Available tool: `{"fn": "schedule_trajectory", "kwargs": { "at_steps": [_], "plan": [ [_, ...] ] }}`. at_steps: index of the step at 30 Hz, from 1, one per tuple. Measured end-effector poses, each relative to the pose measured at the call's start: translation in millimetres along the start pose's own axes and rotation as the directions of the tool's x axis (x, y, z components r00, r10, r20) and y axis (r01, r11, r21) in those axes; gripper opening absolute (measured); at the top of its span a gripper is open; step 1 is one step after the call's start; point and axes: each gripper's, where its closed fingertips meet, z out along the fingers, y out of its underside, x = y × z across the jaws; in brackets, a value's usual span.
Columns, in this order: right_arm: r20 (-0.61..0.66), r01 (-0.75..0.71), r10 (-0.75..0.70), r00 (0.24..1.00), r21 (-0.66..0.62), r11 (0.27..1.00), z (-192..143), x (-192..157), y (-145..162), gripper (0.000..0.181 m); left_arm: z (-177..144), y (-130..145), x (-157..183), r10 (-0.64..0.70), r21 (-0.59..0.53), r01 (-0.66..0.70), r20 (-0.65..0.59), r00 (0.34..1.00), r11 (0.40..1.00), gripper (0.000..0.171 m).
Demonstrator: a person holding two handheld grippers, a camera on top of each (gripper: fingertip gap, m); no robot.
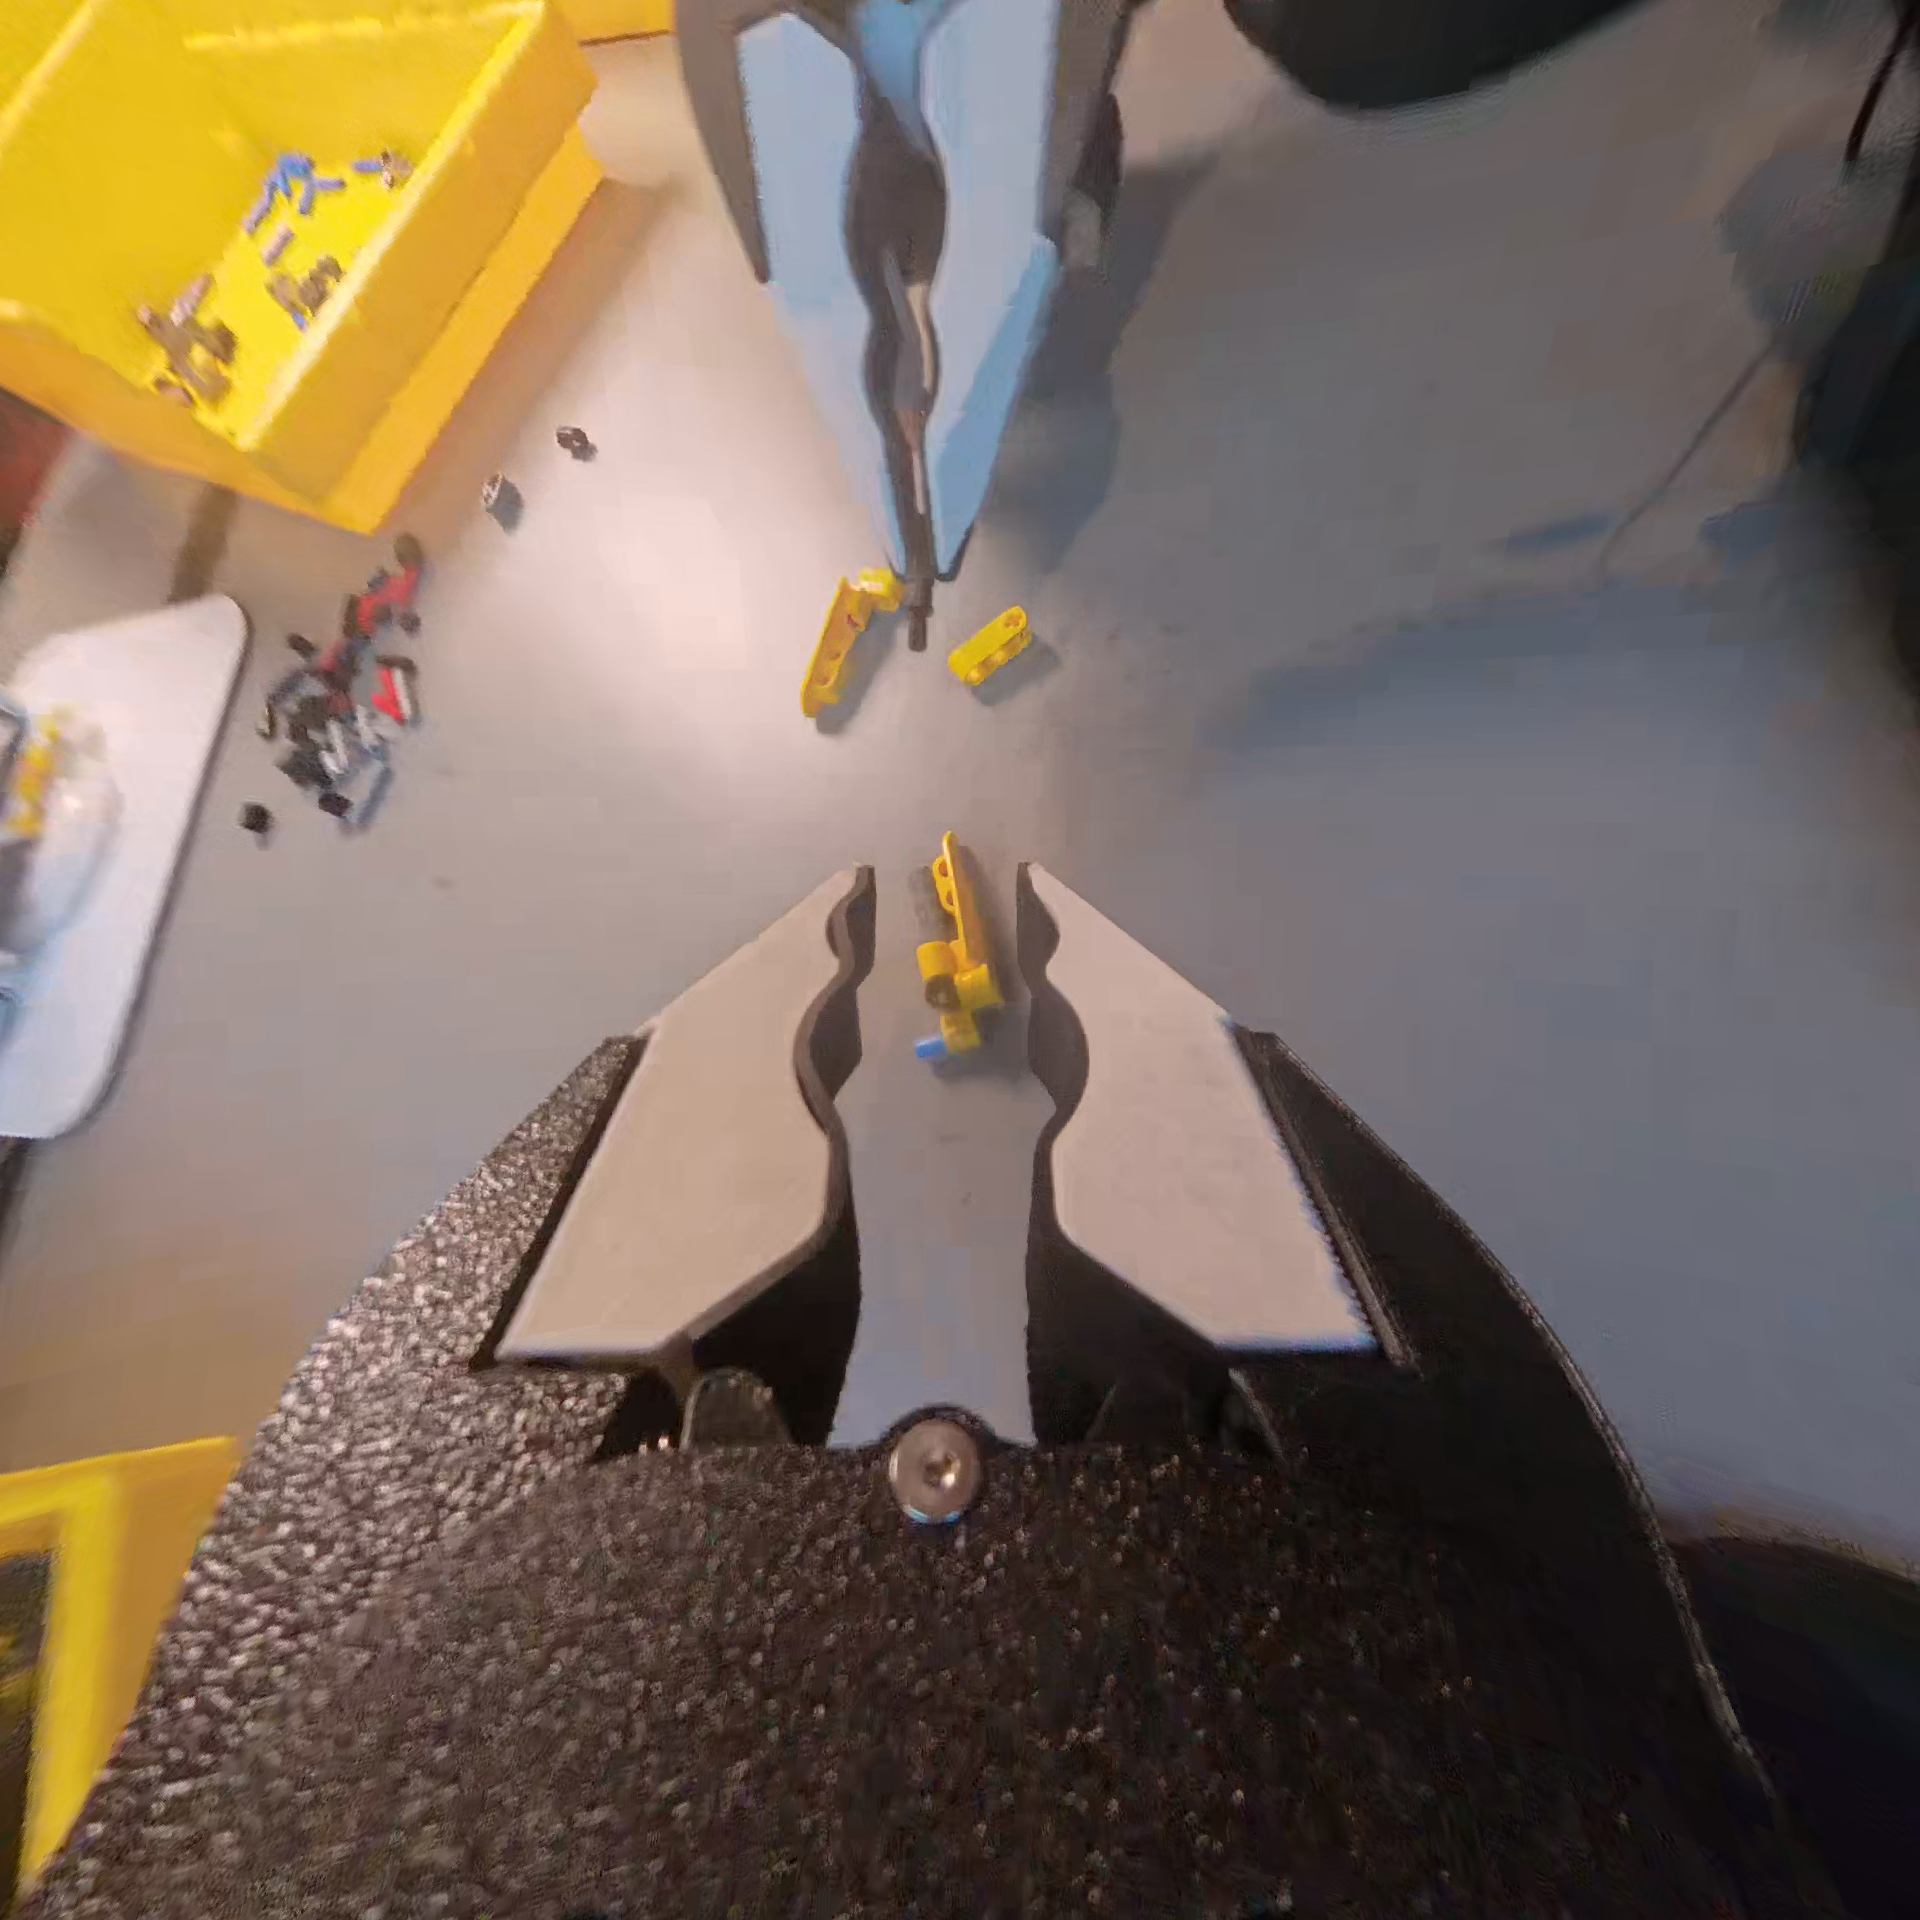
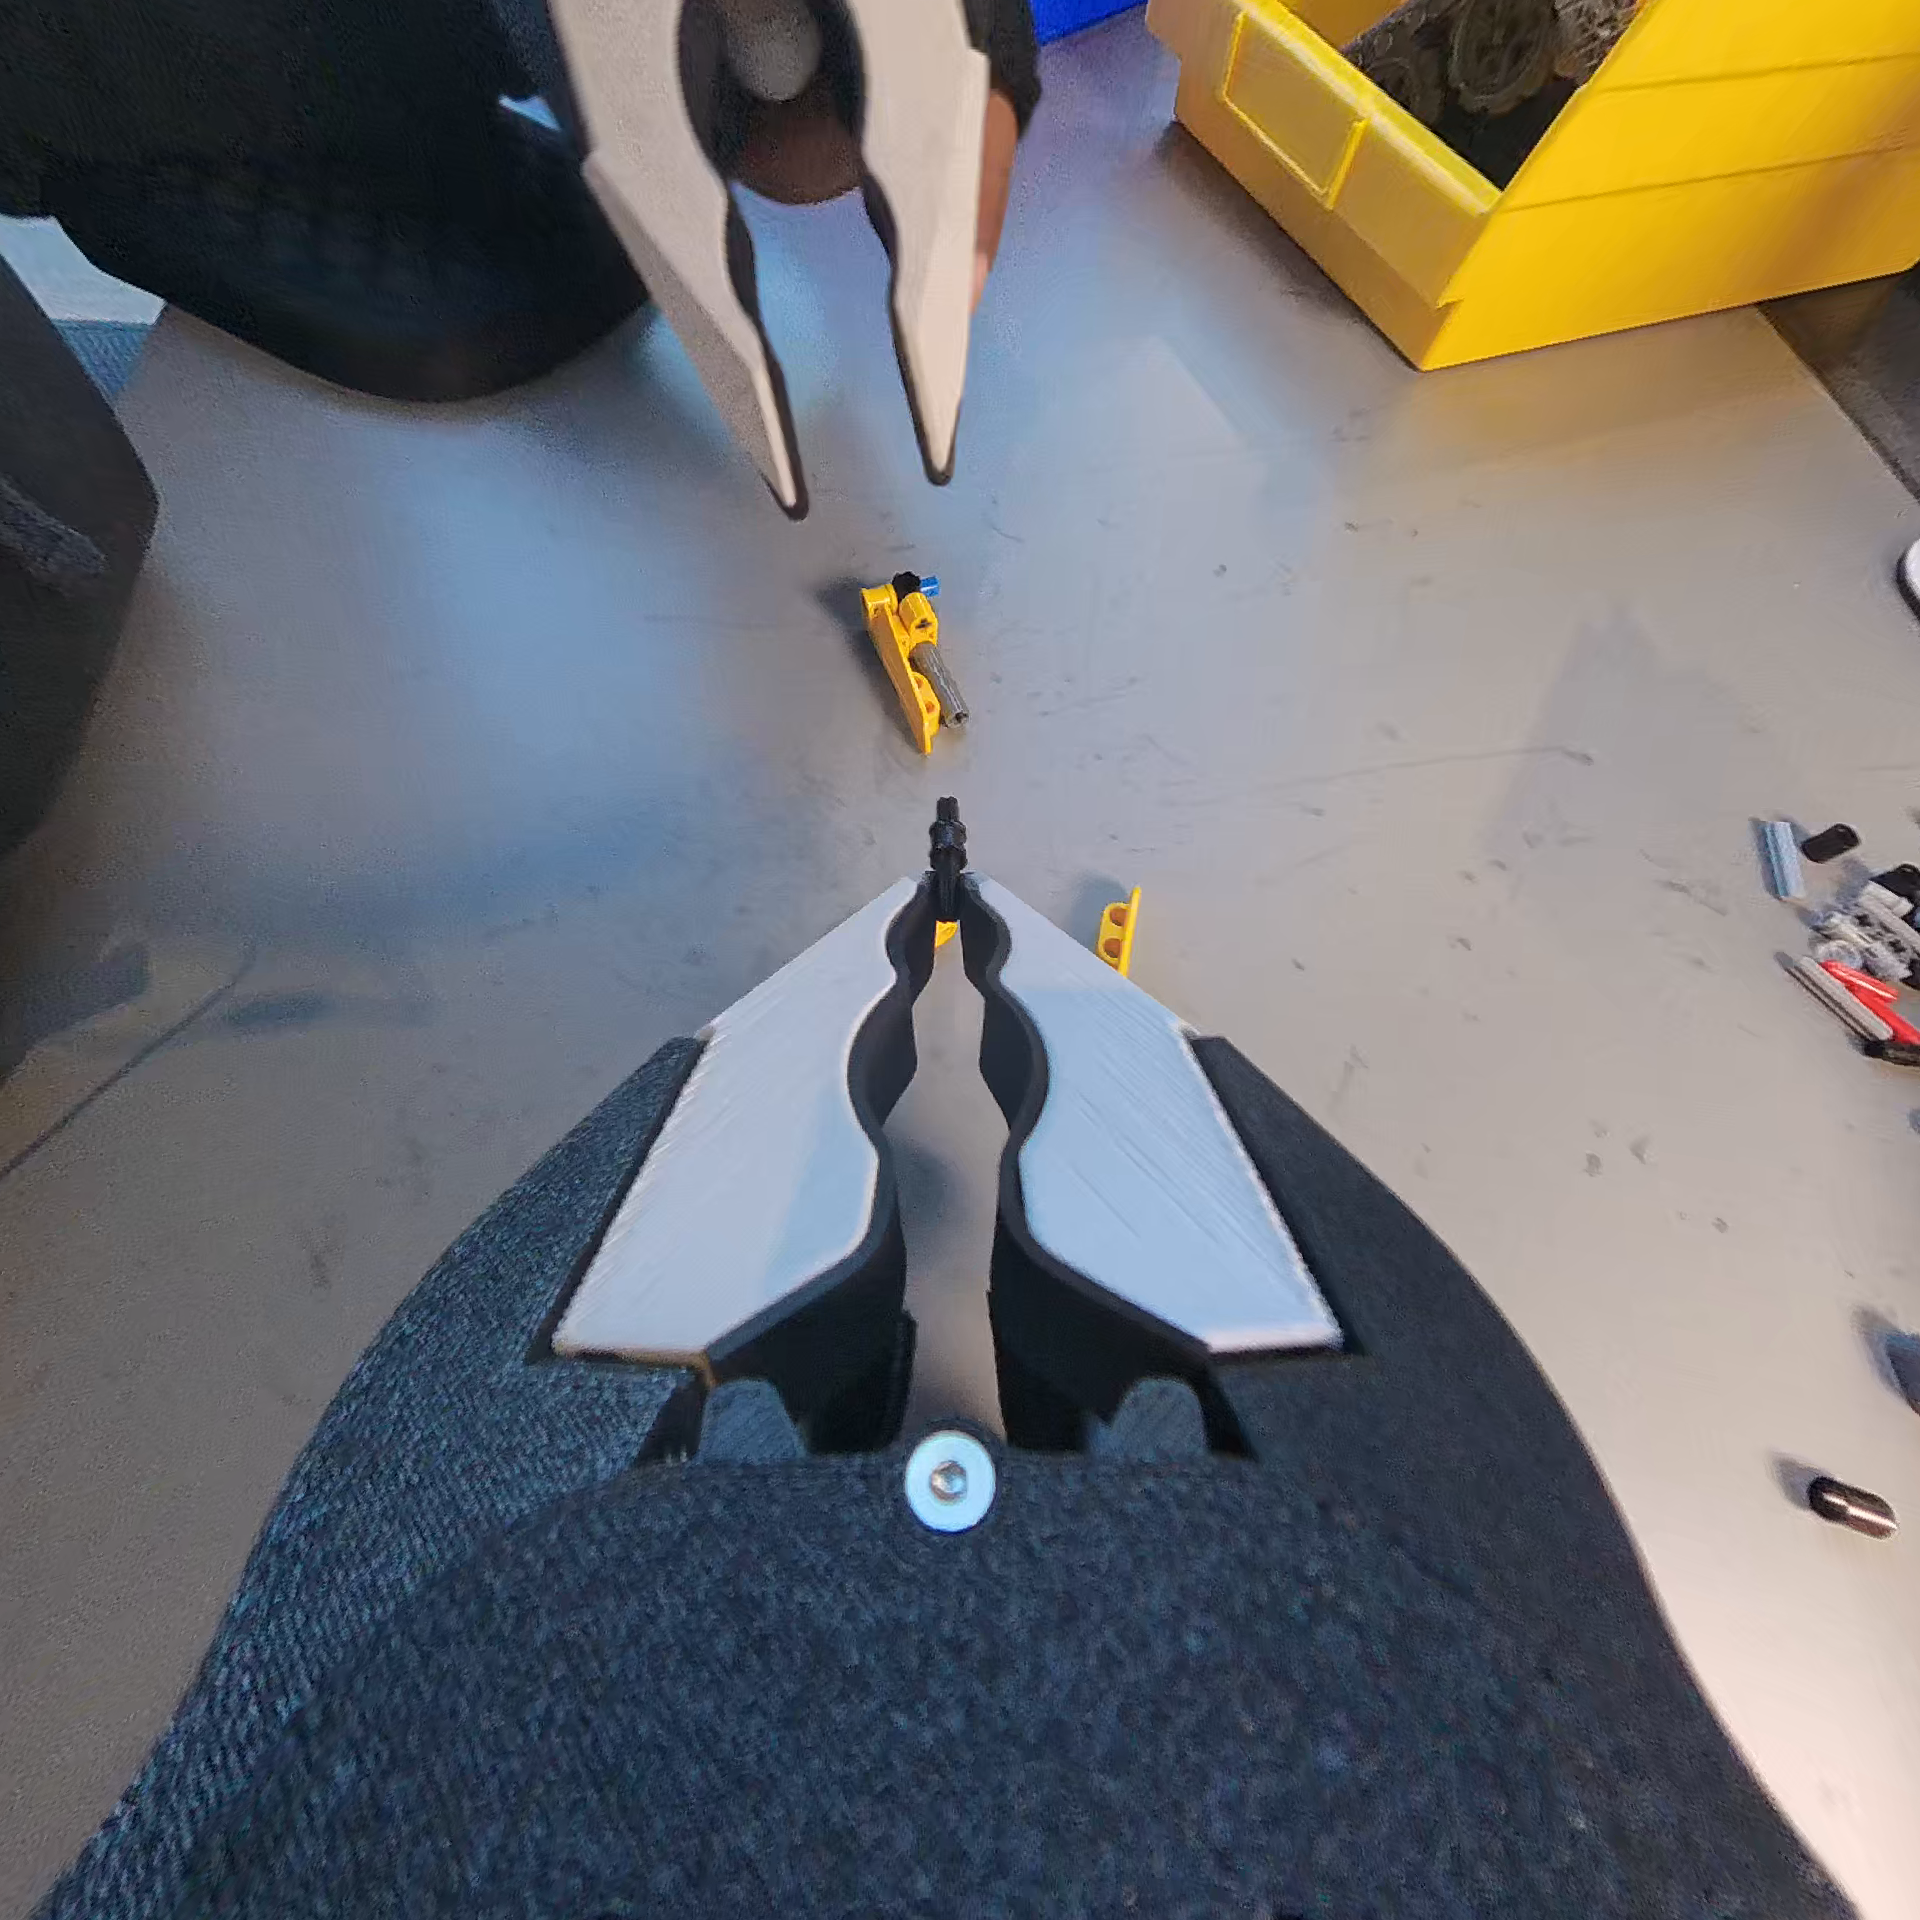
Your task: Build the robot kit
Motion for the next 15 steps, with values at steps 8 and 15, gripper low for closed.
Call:
{"fn": "schedule_trajectory", "kwargs": {
  "at_steps": [8, 15],
  "plan": [
    [-0.013, -0.012, 0.012, 1.000, 0.011, 1.000, -3.9, 4.6, -0.5, 0.004, 22.3, 34.3, 1.6, 0.163, -0.210, -0.149, 0.051, 0.985, 0.966, 0.023],
    [0.019, -0.032, 0.030, 0.999, 0.068, 0.997, -8.9, -0.7, -11.2, 0.004, 19.3, 4.6, 0.5, -0.454, -0.021, 0.459, -0.198, 0.869, 0.888, 0.015]
  ]
}}
